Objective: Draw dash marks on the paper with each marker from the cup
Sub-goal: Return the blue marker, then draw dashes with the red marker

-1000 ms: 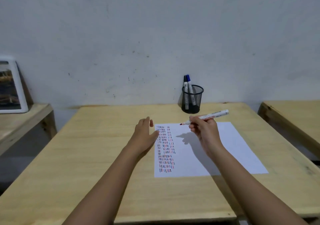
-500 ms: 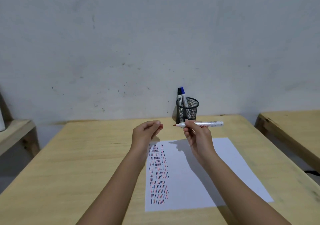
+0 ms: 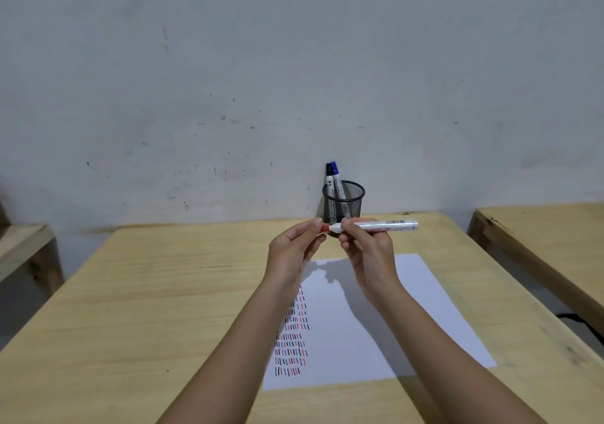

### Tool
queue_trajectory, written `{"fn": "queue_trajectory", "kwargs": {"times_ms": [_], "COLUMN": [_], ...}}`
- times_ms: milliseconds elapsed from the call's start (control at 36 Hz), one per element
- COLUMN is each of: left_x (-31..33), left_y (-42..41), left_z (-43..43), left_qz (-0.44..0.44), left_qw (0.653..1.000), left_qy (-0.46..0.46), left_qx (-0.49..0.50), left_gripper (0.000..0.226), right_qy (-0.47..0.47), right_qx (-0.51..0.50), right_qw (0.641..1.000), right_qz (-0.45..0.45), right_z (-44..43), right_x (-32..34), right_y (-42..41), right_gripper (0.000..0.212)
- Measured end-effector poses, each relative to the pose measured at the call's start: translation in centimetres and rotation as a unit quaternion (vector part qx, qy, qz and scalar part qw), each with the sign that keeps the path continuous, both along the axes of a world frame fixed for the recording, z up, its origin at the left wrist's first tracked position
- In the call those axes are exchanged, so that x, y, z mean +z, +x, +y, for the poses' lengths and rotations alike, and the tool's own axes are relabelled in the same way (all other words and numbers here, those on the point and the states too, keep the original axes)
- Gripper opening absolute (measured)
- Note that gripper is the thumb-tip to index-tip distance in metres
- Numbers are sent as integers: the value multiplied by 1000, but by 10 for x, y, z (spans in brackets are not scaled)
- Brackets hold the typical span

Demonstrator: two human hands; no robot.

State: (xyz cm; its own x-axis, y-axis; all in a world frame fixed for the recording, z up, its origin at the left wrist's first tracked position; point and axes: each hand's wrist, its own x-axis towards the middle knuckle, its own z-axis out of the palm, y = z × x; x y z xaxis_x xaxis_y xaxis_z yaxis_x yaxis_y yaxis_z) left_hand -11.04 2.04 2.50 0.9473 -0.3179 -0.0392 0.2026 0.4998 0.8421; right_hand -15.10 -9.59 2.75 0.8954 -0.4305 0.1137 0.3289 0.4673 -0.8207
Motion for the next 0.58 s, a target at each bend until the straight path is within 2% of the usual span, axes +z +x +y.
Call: {"fn": "queue_trajectory", "kwargs": {"times_ms": [361,500,583], "left_x": [-1,-2,-4], "left_y": [-11,-9,-6], "left_z": [-1,3,11], "left_qz": [11,-1,-7], "left_qw": [1000,1000,999], "left_qy": [-10,10,32], "left_qx": [11,25,29], "left_gripper": [8,6,7], "right_qy": [-61,-97,-106], "right_qx": [-8,-26,0], "right_qw": [997,994,994], "right_qz": [-45,-32,-17], "right_z": [7,10,11], "right_x": [-7,-8,-9], "right_y": [-6,-5,-5], "right_gripper": [16,18,15]}}
